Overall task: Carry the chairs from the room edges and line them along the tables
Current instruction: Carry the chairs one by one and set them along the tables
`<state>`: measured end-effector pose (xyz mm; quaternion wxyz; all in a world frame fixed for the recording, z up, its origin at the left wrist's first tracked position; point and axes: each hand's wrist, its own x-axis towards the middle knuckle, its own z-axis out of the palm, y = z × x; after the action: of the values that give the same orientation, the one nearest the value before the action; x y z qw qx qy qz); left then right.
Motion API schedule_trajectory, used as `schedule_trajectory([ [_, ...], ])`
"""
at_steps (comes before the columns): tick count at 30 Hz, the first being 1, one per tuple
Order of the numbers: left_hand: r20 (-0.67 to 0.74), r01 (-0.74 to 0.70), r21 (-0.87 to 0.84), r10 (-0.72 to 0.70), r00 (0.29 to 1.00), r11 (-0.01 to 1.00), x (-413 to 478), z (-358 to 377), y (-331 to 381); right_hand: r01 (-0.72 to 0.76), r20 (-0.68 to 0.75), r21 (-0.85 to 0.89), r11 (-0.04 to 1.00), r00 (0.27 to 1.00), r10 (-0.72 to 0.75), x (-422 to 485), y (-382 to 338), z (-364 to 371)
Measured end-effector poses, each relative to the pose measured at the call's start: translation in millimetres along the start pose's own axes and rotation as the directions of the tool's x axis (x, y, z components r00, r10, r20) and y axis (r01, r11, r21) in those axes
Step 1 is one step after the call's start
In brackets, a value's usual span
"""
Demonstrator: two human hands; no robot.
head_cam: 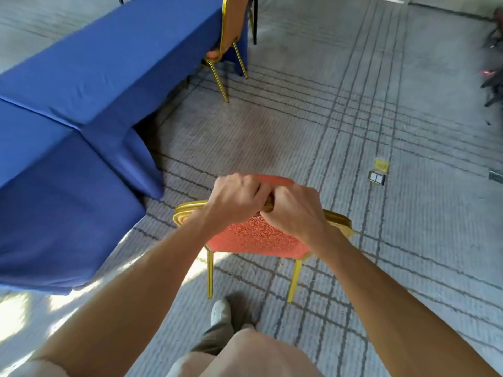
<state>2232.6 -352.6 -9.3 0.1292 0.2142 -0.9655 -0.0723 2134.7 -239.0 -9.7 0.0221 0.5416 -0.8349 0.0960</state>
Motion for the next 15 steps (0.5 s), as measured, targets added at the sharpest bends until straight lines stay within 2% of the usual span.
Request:
schedule_trajectory([
  [1, 0.013, -0.058, 0.009, 0.058, 0.998, 0.998, 1, 6, -1, 0.014, 0.007, -0.011, 1.0, 1.0, -0.014, 4, 5, 8],
  [3, 0.028, -0.078, -0.039, 0.079, 0.996, 0.996, 11, 24, -10, 0.01, 0.042, -0.025, 1.0, 0.999, -0.009, 17, 16, 23],
  [7, 0.107, -0.016, -0.179, 0.036, 0.994, 0.984, 52, 57, -22, -0.043, 0.106, -0.003, 0.999, 0.993, 0.043, 57, 47, 47],
  [8, 0.116, 0.001, -0.186, 0.021, 0.993, 0.983, 64, 62, -24, -0.06, 0.122, 0.021, 0.998, 0.991, 0.057, 69, 54, 49],
  [10, 0.041, 0.111, -0.202, -0.104, 0.994, 0.973, 95, 72, -34, -0.063, 0.153, 0.047, 0.997, 0.987, 0.056, 97, 69, 53],
  [11, 0.073, 0.172, -0.228, -0.16, 0.984, 0.958, 110, 76, -41, -0.045, 0.147, 0.053, 0.998, 0.988, 0.037, 113, 77, 53],
  [12, 0.097, 0.173, -0.229, -0.155, 0.983, 0.958, 124, 76, -45, -0.022, 0.127, 0.068, 0.997, 0.992, 0.013, 127, 84, 51],
  [15, 0.02, 0.017, -0.237, -0.012, 1.0, 0.971, 178, 77, -64, 0.011, 0.013, 0.098, 0.995, 1.0, -0.012, 180, 108, 48],
])
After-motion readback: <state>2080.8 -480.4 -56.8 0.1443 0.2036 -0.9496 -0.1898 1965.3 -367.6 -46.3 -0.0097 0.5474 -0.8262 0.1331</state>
